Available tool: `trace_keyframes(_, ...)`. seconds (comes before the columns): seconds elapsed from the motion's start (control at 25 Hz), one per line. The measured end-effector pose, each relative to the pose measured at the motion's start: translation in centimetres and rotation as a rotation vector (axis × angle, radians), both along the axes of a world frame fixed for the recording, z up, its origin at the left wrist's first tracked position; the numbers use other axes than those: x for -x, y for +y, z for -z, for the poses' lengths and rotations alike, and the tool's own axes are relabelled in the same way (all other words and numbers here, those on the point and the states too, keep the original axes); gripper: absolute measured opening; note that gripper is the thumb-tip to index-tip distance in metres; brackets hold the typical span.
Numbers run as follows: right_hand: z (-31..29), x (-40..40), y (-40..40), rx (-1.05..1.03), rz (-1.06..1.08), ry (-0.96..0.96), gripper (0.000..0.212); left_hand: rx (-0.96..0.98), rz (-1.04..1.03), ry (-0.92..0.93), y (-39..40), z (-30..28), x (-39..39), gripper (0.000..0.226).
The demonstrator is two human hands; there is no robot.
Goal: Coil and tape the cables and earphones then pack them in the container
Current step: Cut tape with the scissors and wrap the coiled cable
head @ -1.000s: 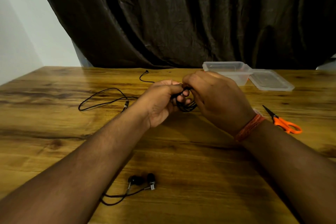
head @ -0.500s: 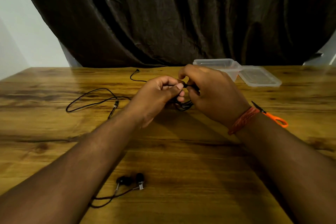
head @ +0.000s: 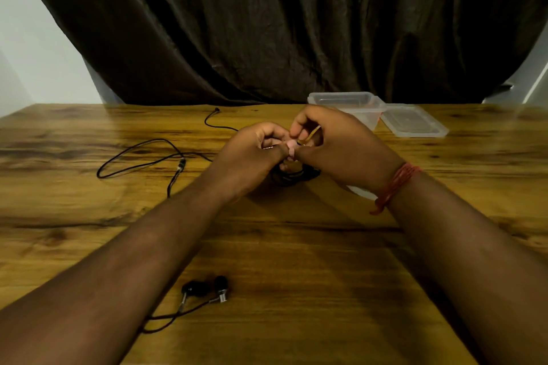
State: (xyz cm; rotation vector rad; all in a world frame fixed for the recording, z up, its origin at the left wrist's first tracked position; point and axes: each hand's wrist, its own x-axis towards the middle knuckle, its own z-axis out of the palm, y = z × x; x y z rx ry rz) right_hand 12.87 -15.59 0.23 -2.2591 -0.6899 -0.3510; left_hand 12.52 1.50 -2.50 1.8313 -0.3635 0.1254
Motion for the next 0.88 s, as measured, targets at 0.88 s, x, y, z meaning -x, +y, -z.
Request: trace_keyframes(0.88, 0.0, 0.1, -0.9, 0.530, 0.264, 0.331, 0.011, -0.452, -0.185, -0.149, -0.1, -0.1, 1.0, 0.006)
